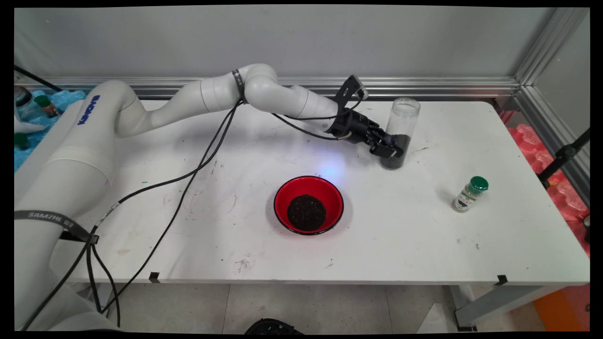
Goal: Pick up the black seasoning powder from the table, then pour the black seasoning powder in the red bowl
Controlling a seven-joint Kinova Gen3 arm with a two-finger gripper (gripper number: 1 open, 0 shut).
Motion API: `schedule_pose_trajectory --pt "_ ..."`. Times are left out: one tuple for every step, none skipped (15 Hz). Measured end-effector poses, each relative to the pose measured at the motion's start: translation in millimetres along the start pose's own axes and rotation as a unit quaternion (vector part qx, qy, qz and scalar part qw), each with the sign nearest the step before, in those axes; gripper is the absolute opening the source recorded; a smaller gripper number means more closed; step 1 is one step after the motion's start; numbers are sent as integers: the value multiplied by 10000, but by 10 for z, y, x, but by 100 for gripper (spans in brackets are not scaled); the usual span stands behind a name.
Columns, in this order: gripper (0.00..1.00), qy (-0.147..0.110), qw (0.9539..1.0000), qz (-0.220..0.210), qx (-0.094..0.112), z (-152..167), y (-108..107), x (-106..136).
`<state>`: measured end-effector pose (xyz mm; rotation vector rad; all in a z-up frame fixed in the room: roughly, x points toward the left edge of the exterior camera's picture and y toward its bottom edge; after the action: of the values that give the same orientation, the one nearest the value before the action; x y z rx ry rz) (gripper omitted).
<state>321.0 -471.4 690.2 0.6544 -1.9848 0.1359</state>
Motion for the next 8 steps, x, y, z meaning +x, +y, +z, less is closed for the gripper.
schedule_pose_trajectory --pt "0 14 10000 -13 -4 -4 4 2" --pt "0 13 10000 -13 -8 -8 8 0" --pt "0 2 10000 -3 -9 -13 12 -5" --pt "0 -9 10000 6 -12 -21 16 -10" --pt "0 -16 10000 13 -13 -30 20 -14" --pt "0 -21 10000 24 -16 -39 25 -15" --pt "0 -20 10000 38 -19 -48 30 -12" --pt "0 -14 10000 50 -22 -56 33 -6"
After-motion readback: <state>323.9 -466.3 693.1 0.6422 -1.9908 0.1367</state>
